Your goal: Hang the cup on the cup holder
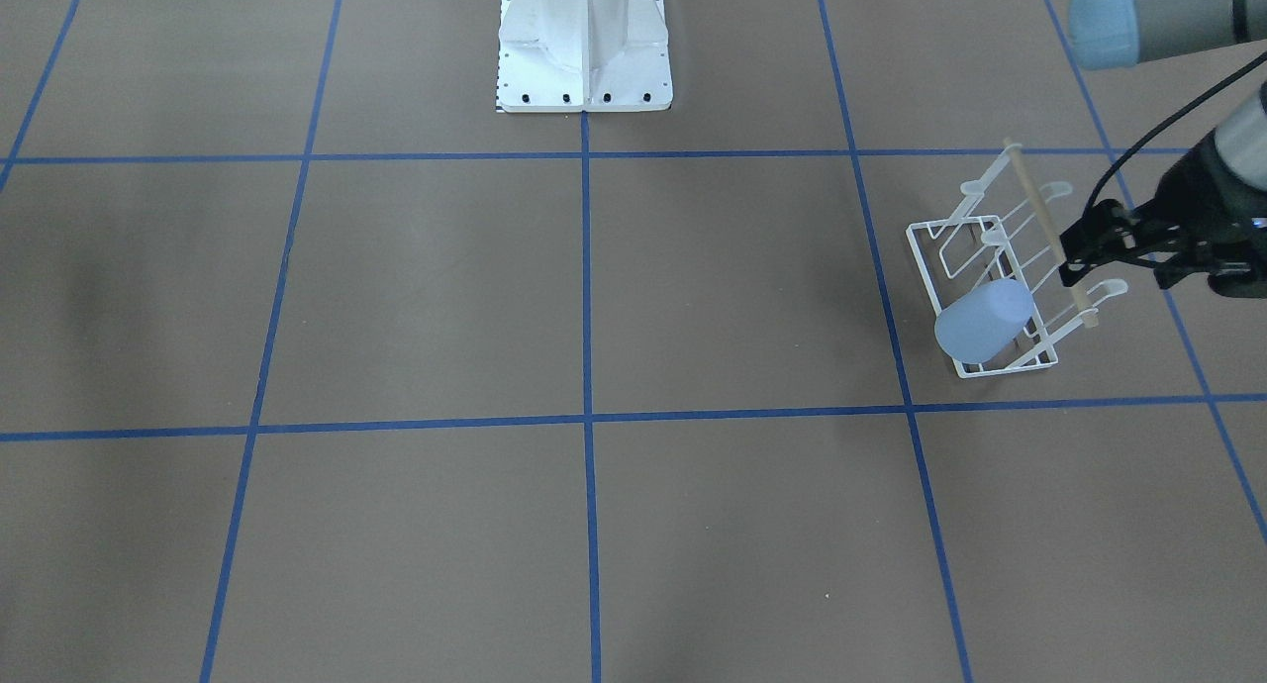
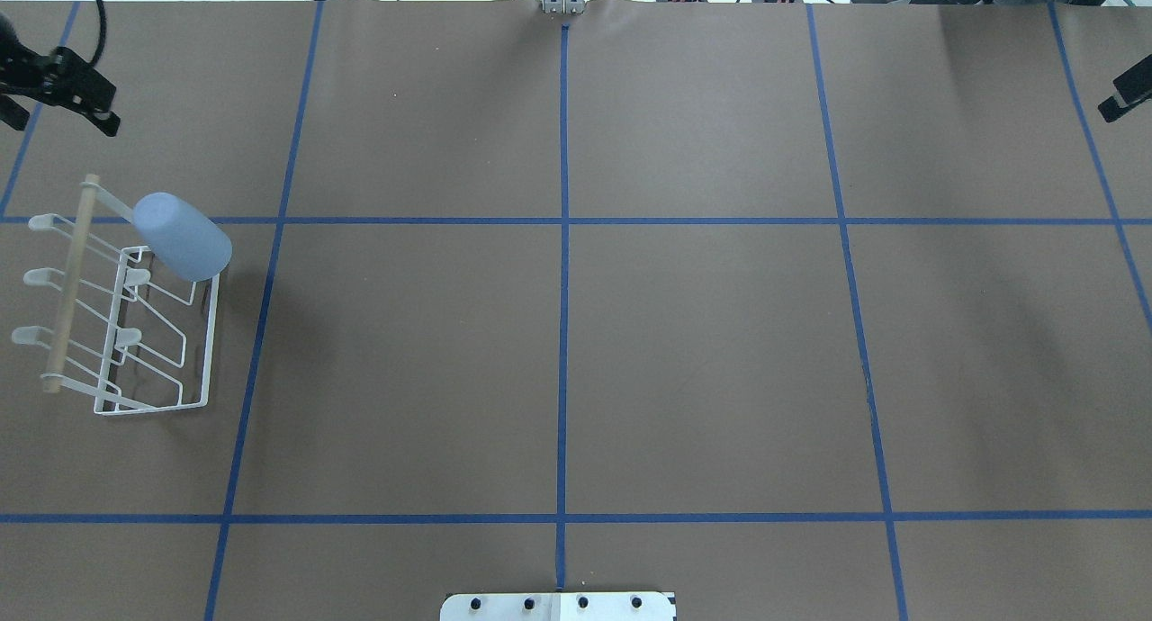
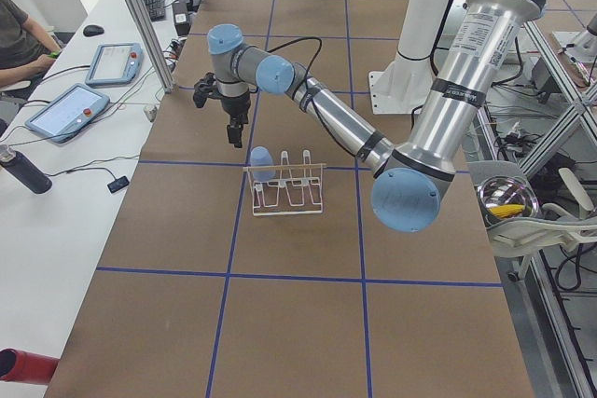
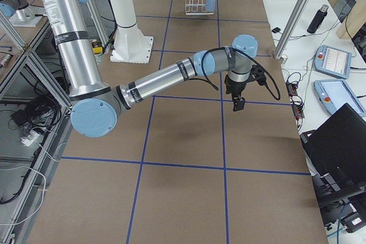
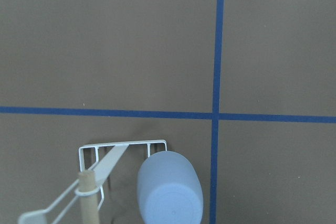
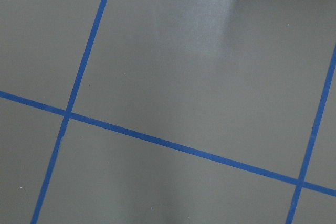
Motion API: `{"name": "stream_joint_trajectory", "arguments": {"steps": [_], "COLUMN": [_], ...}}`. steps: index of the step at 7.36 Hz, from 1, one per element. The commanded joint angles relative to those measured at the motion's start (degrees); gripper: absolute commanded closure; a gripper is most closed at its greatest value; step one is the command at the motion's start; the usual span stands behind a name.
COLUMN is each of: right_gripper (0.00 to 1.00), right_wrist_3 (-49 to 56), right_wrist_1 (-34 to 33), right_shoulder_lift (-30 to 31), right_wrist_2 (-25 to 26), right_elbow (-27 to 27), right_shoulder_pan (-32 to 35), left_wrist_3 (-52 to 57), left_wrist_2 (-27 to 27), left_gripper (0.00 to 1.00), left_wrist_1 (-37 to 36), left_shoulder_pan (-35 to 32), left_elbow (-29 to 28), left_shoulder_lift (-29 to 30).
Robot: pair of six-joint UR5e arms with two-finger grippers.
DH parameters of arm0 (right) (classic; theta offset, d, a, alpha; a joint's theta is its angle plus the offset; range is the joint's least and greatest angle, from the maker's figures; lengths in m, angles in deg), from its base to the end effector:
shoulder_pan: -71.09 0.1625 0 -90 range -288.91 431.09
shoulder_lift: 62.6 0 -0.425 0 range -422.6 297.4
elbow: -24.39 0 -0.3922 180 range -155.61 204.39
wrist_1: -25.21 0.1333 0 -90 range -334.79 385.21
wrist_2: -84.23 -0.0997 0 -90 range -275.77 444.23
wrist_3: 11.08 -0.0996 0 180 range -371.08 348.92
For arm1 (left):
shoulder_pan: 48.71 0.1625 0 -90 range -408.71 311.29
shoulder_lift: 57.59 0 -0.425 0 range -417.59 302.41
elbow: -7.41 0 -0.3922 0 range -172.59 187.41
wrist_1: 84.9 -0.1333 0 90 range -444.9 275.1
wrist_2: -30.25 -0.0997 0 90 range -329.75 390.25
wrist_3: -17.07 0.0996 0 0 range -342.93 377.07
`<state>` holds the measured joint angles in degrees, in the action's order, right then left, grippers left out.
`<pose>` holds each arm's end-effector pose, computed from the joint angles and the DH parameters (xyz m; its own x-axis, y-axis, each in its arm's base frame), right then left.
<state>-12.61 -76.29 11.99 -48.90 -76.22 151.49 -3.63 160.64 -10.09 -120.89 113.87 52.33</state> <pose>-0.0325 -0.5829 0.4455 0.6951 -0.2651 0.6683 0.1429 0.9619 0.2330 0.1123 -0.5741 0.3641 0.7121 0.1129 -0.6929 -0.0359 0.9916 0.1246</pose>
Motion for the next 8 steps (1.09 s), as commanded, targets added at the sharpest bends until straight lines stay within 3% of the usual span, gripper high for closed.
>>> {"name": "stream_joint_trajectory", "arguments": {"steps": [1, 3, 6, 8], "right_gripper": [0.0, 0.0, 0.0, 0.0], "right_wrist_3": [1.2, 1.5, 4.7, 5.2], "right_wrist_1": [-2.3, -3.1, -4.7, -5.5], "right_shoulder_lift": [-0.1, 0.7, 9.6, 13.1], "right_wrist_2": [0.9, 0.9, 0.5, 1.1], "right_elbow": [0.5, 0.5, -3.3, -6.3], "right_shoulder_pan": [2.6, 3.5, 5.3, 5.3], "left_wrist_3": [14.8, 25.5, 23.1, 19.2], "left_wrist_2": [0.5, 0.7, 2.9, 7.1], "left_gripper": [0.02, 0.02, 0.02, 0.02], "left_wrist_1": [0.3, 1.6, 2.3, 13.4], "left_shoulder_pan": [-8.4, -14.0, -14.4, -14.3], "left_elbow": [-4.8, -10.3, -11.2, -11.1], "left_shoulder_lift": [-1.6, -4.9, -7.9, -12.5]}}
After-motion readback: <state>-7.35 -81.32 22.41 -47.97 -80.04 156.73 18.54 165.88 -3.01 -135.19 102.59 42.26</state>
